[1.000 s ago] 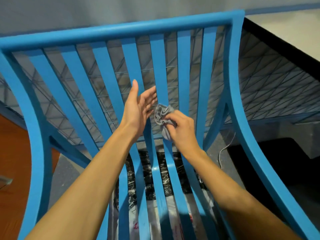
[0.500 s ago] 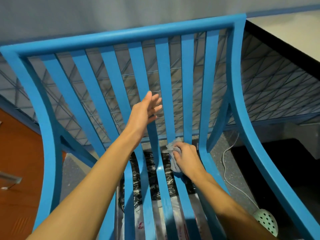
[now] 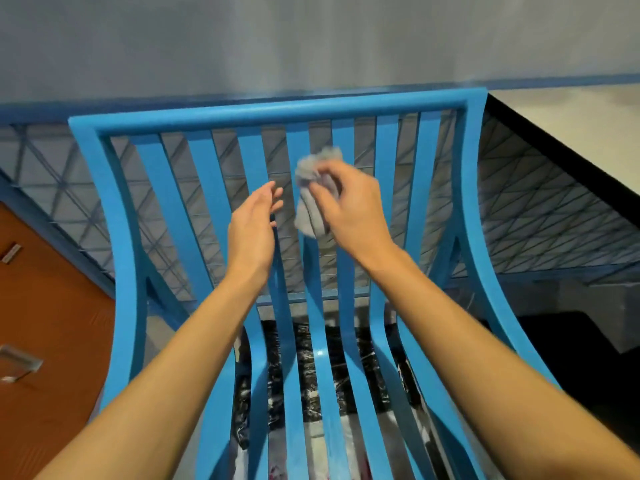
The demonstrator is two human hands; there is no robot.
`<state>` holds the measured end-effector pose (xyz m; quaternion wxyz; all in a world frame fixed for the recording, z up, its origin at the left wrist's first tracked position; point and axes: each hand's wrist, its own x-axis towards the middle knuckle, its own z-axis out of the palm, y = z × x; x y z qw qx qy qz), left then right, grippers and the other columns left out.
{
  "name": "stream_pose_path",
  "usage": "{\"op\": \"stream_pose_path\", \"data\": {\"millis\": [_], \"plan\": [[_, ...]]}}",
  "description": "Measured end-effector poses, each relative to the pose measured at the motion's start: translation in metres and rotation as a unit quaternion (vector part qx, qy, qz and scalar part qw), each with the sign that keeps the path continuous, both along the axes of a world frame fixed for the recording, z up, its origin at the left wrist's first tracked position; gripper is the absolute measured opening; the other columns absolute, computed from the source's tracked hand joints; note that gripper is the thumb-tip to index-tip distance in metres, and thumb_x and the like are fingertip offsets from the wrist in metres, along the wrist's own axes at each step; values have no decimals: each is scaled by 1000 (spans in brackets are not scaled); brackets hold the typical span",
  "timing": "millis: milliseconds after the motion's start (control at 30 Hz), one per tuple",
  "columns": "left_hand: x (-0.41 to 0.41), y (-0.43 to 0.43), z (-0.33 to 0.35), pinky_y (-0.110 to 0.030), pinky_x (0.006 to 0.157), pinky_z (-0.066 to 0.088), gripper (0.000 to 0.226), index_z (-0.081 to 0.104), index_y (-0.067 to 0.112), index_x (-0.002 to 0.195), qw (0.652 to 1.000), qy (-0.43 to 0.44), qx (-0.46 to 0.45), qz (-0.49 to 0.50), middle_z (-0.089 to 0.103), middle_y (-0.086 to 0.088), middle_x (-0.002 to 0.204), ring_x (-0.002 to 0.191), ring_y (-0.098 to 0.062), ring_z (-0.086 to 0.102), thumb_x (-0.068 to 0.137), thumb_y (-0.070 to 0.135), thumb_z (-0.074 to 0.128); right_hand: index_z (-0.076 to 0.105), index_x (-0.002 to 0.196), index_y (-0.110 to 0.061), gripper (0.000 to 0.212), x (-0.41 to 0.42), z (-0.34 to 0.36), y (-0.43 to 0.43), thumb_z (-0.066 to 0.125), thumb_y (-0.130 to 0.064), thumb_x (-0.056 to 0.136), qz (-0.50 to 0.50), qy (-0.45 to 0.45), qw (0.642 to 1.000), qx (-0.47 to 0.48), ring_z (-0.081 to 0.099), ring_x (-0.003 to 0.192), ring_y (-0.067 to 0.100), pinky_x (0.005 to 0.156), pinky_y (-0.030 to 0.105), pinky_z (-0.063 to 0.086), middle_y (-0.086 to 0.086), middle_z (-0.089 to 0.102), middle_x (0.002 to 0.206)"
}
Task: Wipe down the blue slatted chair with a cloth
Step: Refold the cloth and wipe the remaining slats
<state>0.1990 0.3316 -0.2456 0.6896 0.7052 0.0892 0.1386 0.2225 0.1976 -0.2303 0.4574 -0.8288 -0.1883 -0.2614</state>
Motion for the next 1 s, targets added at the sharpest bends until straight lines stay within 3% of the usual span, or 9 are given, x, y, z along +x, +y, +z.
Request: {"op": "stream_pose_path", "data": {"millis": [100,200,367,433,567,667,767,867,1000], "plan": [[6,-6,1,-30,91,40,51,54,18,132,995,47,-63,-55,62,6,122,115,-10,57,103,46,23,70,98,-6,13,32,23,17,63,-7,87,-13,-37,999,-19,62,85,15,75,18,43,5,70,92],[6,0,-3,-33,104,36,61,52,17,135,991,54,-93,-83,59,4,133,119,-9,54,101,52,16,67,97,-6,13,30,-10,22,61,-3,86,-15,-24,1000,-12,59,88,17,77,23,45,8,68,94],[2,2,-8,-38,113,30,63,51,17,137,986,61,-102,-113,56,7,135,123,-4,52,100,53,14,69,95,-9,14,-18,-101,3,60,-1,87,7,162,982,-99,63,90,15,79,17,46,7,69,95],[4,4,-6,-38,114,30,66,51,15,137,985,61,-110,-119,56,4,136,124,-7,52,100,54,12,70,94,-8,12,-10,-82,3,61,-3,88,11,133,987,-89,63,84,9,75,12,45,7,71,89],[5,9,-5,-35,109,30,74,51,14,137,977,68,-150,-138,59,-1,134,125,-13,52,98,58,7,70,96,-5,14,28,4,26,63,-6,84,-17,-21,999,-29,66,85,19,77,30,50,7,72,91],[4,11,-8,-34,105,34,71,55,18,130,976,67,-147,-145,65,4,125,118,-9,57,98,59,7,70,95,-4,15,42,19,33,62,-5,82,-38,-47,998,6,66,86,20,79,34,51,7,72,91],[6,15,-11,-29,94,42,71,60,18,121,973,58,-163,-153,72,7,109,104,-7,64,98,60,8,69,93,-4,12,25,-22,29,62,-3,84,-35,-15,999,8,62,84,19,74,24,47,8,69,89],[2,17,-19,-35,110,35,75,53,12,134,973,72,-160,-153,63,1,129,119,-9,58,97,61,9,69,92,-6,11,-6,-87,19,62,0,86,-12,57,998,2,57,81,9,71,4,38,6,67,89],[-8,15,-44,-39,113,29,75,52,15,136,972,95,-145,-156,60,5,133,123,-6,55,96,62,8,69,94,-10,14,-34,-160,12,60,-1,88,2,161,987,-11,60,89,11,80,9,43,3,67,96]]}}
